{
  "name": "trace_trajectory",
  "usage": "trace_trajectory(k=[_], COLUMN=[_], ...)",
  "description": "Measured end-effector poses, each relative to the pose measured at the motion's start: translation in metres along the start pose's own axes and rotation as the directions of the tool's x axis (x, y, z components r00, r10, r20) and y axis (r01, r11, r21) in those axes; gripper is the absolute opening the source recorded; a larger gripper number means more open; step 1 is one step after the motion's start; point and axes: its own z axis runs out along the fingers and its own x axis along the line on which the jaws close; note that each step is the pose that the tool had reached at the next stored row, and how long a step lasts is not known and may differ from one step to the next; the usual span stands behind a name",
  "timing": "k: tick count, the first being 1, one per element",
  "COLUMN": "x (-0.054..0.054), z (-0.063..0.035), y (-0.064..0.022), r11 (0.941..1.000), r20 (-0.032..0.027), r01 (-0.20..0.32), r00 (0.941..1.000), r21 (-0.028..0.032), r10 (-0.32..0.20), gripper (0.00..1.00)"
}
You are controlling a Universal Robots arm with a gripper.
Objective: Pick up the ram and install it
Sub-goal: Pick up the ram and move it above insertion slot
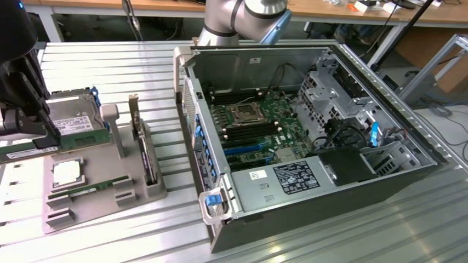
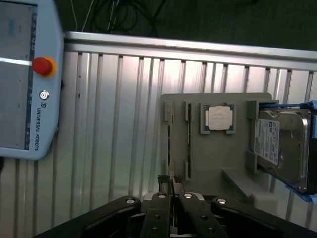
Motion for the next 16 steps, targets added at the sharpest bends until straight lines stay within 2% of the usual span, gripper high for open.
trace_trajectory(k=[11,16], x=[0.001,0.001], z=[-0.0144,-0.0173], y=[-0.0001,-0.0002], r11=[1.0000,1.0000], r20=[0.0001,0.0000], r01=[0.000,0.000], r00=[1.0000,1.0000], r21=[0.0000,0.0000], r10=[0.000,0.000], gripper=[0.12,0.12])
